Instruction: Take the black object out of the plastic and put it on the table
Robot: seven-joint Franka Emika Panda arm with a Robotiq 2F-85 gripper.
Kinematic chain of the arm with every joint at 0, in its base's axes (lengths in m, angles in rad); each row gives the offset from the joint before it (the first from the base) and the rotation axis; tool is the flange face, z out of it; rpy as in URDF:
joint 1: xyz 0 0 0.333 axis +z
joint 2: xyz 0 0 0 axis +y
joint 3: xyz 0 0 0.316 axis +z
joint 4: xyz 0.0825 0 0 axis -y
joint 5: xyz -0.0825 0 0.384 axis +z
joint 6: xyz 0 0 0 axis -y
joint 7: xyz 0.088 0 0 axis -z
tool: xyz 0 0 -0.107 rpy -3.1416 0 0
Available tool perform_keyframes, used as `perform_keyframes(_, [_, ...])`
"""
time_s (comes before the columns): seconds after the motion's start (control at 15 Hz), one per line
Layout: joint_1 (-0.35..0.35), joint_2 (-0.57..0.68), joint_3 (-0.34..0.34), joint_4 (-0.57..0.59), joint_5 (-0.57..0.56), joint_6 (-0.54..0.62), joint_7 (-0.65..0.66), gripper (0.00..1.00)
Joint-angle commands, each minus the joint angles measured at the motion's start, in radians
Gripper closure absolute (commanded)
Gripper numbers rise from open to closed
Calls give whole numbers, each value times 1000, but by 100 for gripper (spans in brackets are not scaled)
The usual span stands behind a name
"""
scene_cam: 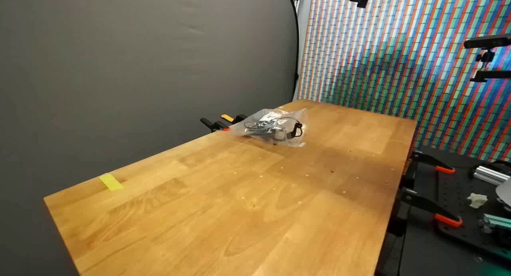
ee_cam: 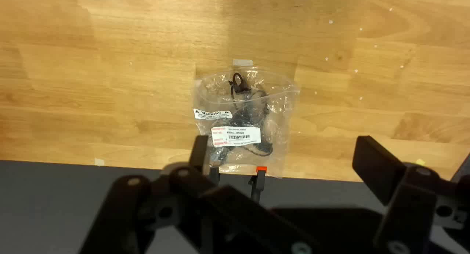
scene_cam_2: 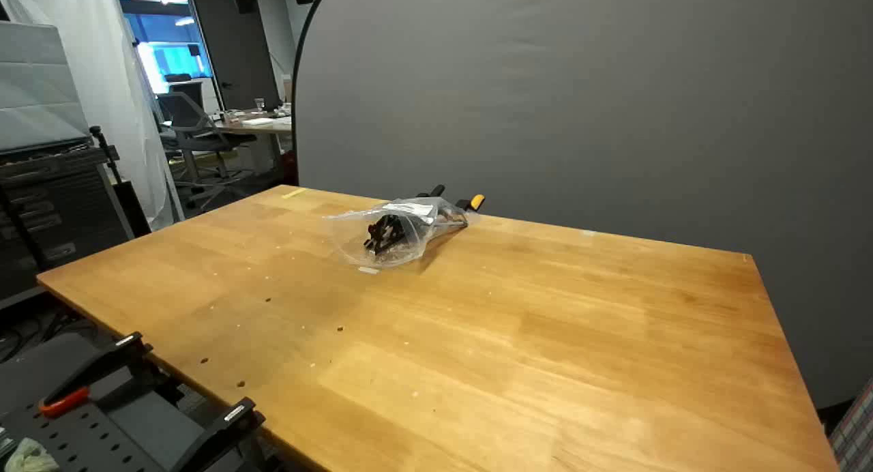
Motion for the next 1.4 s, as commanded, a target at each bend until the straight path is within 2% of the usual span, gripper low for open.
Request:
perform_keyframes(0.0, [4,1,-3,5,-2,-1,2,0])
perform_keyframes(0.67, [4,1,-7,4,-4,20,-7,0])
perform_keyframes(1.07, [-1,23,-9,-107,-14,179,-15,0])
perform_keyframes(1.33, [-11,85,-13,-176,-29,261,-18,0])
